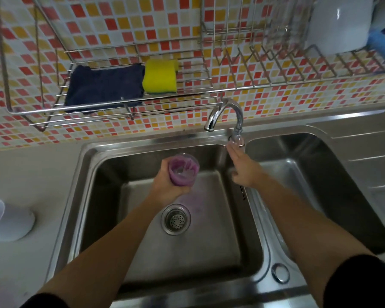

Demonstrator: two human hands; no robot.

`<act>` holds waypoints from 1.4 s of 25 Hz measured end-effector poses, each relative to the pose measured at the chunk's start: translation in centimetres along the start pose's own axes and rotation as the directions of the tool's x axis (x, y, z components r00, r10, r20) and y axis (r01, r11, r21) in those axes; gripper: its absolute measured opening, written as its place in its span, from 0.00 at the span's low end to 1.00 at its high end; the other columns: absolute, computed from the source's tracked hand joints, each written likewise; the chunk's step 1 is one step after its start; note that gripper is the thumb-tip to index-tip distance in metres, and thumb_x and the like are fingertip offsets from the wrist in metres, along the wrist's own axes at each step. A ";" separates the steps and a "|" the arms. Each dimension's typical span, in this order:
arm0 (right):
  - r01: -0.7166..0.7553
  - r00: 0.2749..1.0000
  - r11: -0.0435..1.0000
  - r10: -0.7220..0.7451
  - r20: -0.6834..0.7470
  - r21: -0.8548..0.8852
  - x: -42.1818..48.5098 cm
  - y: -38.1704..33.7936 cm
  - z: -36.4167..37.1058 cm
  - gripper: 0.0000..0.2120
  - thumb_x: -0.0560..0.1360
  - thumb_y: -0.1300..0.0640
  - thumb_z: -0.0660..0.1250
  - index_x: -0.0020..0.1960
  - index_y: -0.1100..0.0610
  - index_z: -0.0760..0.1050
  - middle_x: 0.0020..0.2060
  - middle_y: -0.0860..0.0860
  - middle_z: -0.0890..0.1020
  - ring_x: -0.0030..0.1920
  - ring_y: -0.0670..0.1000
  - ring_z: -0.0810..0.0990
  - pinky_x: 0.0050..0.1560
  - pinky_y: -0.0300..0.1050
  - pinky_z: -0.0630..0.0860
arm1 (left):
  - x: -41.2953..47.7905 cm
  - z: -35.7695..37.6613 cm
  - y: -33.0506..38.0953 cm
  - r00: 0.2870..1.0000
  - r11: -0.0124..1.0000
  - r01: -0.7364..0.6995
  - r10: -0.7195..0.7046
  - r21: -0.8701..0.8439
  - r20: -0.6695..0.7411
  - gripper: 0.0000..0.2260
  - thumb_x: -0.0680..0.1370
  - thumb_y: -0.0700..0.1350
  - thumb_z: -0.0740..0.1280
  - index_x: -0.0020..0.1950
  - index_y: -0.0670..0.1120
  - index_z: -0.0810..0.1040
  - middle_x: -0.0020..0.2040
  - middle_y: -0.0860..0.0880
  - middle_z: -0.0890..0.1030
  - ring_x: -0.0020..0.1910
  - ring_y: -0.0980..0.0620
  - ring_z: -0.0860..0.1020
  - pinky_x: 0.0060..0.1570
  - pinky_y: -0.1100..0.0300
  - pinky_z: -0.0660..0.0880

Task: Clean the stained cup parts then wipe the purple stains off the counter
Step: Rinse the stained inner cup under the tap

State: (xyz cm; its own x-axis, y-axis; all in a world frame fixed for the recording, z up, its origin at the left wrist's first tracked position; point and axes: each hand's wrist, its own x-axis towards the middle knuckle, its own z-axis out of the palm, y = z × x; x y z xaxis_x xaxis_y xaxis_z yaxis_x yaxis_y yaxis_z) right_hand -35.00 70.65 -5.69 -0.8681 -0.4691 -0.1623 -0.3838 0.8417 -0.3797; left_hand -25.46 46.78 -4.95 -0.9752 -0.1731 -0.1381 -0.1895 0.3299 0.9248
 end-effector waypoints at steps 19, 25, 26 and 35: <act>-0.191 0.980 0.975 0.182 -0.082 -0.112 -7.8 1.3 7.4 0.31 0.79 0.50 0.50 0.75 0.60 0.39 0.75 0.54 0.40 0.72 0.50 0.34 0.74 0.50 0.42 | 1.0 5.3 2.6 0.989 0.999 0.031 -0.025 -0.038 0.148 0.32 0.62 0.41 0.80 0.63 0.51 0.70 0.48 0.62 0.77 0.46 0.67 0.75 0.42 0.80 0.71; -0.184 0.980 0.976 0.174 -0.091 -0.117 -7.8 1.5 7.7 0.32 0.74 0.52 0.43 0.75 0.59 0.39 0.76 0.53 0.42 0.73 0.48 0.36 0.70 0.44 0.37 | 0.4 5.2 1.5 0.981 0.997 0.077 -0.073 -0.015 0.182 0.31 0.61 0.37 0.80 0.60 0.50 0.72 0.48 0.59 0.79 0.45 0.62 0.79 0.40 0.77 0.73; -0.186 0.980 0.975 0.175 -0.093 -0.118 -7.8 1.5 7.7 0.32 0.74 0.52 0.43 0.75 0.59 0.39 0.76 0.53 0.42 0.74 0.49 0.36 0.70 0.44 0.37 | 0.4 5.1 1.6 0.981 0.997 0.070 -0.067 -0.012 0.184 0.30 0.61 0.37 0.79 0.60 0.50 0.72 0.48 0.59 0.79 0.45 0.63 0.78 0.40 0.77 0.73; -0.179 0.980 0.978 0.169 -0.102 -0.104 -7.8 1.5 7.7 0.31 0.75 0.53 0.44 0.75 0.59 0.39 0.76 0.53 0.42 0.74 0.49 0.37 0.71 0.43 0.38 | 0.1 4.1 1.0 0.965 0.990 0.044 -0.076 0.131 0.251 0.31 0.59 0.44 0.81 0.58 0.54 0.73 0.49 0.59 0.79 0.47 0.61 0.79 0.46 0.70 0.75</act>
State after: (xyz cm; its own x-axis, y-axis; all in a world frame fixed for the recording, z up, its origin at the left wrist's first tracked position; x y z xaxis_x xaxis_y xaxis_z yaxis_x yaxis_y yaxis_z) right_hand -26.41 73.50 -11.97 -0.9480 -0.2905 -0.1300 -0.2527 0.9354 -0.2472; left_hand -26.18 50.88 -5.52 -0.9552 0.0412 -0.2930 -0.2458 0.4410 0.8632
